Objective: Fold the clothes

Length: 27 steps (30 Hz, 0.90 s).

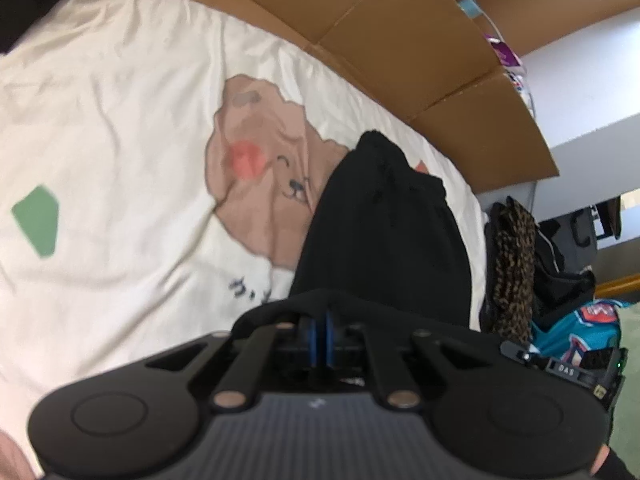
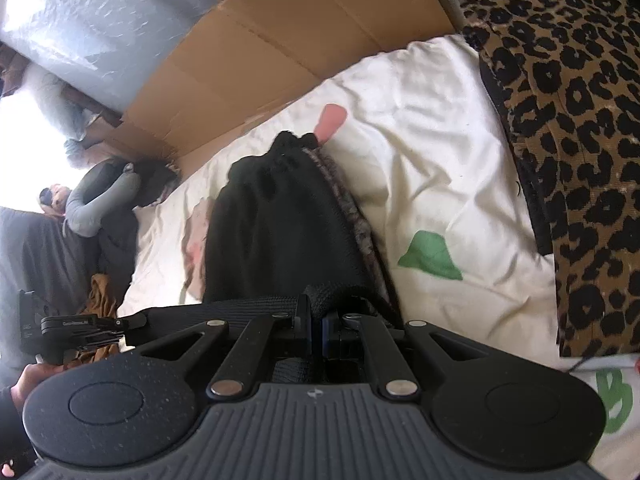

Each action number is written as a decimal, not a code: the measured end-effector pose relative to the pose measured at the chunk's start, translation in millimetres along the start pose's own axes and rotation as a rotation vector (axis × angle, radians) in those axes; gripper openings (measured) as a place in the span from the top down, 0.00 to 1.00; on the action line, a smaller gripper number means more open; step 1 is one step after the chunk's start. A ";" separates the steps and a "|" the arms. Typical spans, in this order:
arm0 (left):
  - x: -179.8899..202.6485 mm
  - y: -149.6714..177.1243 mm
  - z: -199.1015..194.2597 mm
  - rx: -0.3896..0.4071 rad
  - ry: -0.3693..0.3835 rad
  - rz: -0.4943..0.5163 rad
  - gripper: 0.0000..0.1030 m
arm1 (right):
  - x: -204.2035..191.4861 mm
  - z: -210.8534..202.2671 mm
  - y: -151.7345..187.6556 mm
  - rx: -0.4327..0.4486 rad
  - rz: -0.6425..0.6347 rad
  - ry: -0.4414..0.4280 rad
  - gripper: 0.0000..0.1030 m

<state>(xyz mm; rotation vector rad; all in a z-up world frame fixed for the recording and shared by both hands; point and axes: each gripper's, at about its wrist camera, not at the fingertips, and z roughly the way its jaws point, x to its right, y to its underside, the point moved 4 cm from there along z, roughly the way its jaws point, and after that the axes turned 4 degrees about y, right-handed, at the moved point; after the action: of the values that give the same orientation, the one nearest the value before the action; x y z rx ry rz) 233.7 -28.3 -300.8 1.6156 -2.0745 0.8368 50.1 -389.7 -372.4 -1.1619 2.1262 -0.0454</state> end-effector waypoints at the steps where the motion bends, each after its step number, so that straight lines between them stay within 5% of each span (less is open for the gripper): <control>1: -1.1 -2.6 4.7 -0.004 -0.004 0.002 0.95 | 2.9 4.0 -1.1 -0.005 0.006 0.005 0.97; 14: -17.7 -21.3 44.1 -0.035 -0.020 -0.027 0.94 | 27.9 29.2 -10.1 -0.018 0.089 -0.005 0.90; 18: -21.8 -16.3 49.2 -0.057 0.016 -0.086 0.61 | 36.8 31.5 -7.7 -0.021 0.163 -0.027 0.52; 20: -20.3 -12.3 50.5 -0.070 0.029 -0.087 0.49 | 37.1 30.3 -3.9 -0.027 0.173 -0.039 0.49; 27: -21.3 -6.6 51.4 -0.065 0.046 -0.106 0.48 | 36.8 35.7 5.3 -0.054 0.195 -0.057 0.47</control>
<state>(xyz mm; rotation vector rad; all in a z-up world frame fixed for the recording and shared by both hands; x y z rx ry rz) 248.9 -47.5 -351.1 1.6405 -1.9453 0.7560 54.6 -403.9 -421.7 -0.9692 2.1919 0.1332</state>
